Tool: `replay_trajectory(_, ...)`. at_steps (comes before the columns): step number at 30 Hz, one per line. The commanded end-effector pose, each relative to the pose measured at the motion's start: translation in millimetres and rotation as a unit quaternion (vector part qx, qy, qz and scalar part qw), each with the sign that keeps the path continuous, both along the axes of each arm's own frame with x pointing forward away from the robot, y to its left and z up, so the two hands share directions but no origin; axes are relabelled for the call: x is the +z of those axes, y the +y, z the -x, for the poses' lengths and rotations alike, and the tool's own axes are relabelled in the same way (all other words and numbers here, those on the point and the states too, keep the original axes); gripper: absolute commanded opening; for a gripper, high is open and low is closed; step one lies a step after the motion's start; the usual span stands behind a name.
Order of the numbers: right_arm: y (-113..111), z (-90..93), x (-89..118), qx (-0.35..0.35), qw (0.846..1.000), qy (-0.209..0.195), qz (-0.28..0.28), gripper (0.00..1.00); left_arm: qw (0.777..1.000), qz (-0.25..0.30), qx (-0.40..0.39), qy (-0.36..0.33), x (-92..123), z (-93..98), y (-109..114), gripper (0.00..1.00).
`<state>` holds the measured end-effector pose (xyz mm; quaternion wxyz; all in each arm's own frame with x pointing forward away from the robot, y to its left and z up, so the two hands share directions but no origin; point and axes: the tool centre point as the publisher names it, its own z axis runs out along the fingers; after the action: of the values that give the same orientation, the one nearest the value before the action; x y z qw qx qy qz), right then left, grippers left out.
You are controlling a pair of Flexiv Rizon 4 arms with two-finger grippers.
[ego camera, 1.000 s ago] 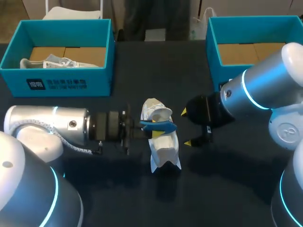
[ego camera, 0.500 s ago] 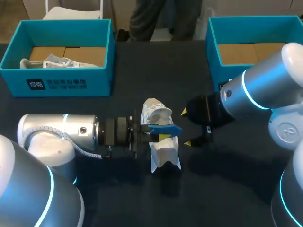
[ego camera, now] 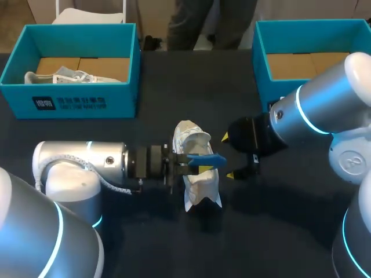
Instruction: Take the shoe out of the shoebox, open the shoe tongue, remove and reinsert the insole, then place the shoe into the shoebox
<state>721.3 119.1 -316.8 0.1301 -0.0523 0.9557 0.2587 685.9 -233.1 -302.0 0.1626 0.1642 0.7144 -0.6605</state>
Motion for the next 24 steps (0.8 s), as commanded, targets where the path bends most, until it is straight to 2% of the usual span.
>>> replay_trajectory(1,1.5,0.3,-1.8,-0.001,1.000,-0.001,0.000,1.00,1.000,0.004,-0.002,-0.003,-9.5,-7.1,-6.3,0.00)
replay_trajectory(14,1.5,0.3,-1.8,-0.001,1.000,-0.001,0.000,1.00,1.000,0.008,-0.001,-0.022,-26.9,-19.4,-1.3,0.00)
replay_trajectory(24,1.5,0.3,-1.8,-0.001,1.000,-0.001,0.000,1.00,0.999,0.005,0.002,-0.040,-29.5,-23.2,-0.8,0.00)
